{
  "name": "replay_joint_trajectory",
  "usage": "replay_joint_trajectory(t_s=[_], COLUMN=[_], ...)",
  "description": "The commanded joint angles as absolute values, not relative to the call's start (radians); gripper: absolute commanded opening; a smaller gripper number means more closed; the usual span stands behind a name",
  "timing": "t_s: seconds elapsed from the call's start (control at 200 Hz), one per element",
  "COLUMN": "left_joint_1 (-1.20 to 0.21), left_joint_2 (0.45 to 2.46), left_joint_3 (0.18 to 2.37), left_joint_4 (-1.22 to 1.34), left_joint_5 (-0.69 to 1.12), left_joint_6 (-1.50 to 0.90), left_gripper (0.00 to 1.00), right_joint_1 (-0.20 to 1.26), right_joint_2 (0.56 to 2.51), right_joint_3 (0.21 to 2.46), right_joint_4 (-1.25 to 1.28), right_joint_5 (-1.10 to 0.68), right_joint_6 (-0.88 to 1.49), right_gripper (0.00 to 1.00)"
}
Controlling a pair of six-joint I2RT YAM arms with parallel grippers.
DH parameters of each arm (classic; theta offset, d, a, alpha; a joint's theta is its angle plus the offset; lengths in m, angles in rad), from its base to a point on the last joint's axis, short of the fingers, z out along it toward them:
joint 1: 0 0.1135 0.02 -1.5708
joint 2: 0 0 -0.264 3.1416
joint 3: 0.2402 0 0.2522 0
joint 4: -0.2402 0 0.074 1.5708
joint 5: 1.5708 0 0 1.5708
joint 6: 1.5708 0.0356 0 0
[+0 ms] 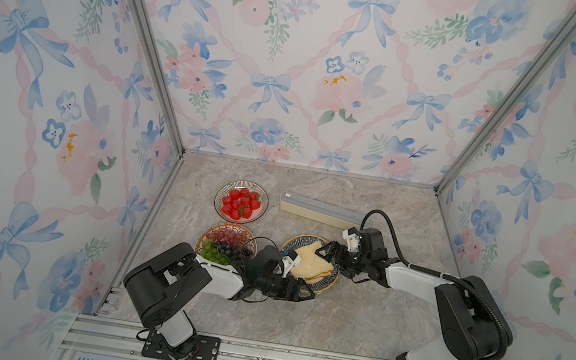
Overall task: Wrap the plate with plastic wrap
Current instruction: Cover the plate with plastic wrap.
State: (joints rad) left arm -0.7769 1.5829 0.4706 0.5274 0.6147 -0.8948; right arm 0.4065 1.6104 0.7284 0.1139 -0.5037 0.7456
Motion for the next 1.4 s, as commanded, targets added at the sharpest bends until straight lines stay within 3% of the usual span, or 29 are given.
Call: replay_joint_trajectory(t_s=[0.0,0.215,0.365,0.59,0.935,1.395], left_joint_1=[-0.779,-0.763,-0.675,-0.553,-0.539,-0.707], left_joint_2=[1.553,1.428,1.339,1.389,1.623,1.585], left_joint_3=[0.446,0.437,0.491,0.597,0.79,0.764], left_joint_4=[0.53,0.301,0.144,0.057,0.055,0.057], left_joint_5=[0.558,0.463,0.415,0.334,0.447,0.52], left_joint_6=[-0.877,-0.789,-0.699,-0.585,-0.479,-0.534], left_gripper=[0.9,0.91,0.92,0.92,0.92,0.91], right_joint_1=[0.365,0.34,0.359,0.429,0.501,0.429], right_joint_2=[1.571,1.404,1.306,1.247,1.335,1.527], right_joint_3=[0.769,0.703,0.635,0.597,0.579,0.75], right_joint_4=[-0.007,-0.182,-0.211,-0.176,-0.023,-0.03], right_joint_5=[-0.446,-0.385,-0.376,-0.354,-0.355,-0.432], right_joint_6=[0.676,0.656,0.725,0.808,0.911,0.759], right_gripper=[0.97,0.97,0.97,0.97,0.97,0.97])
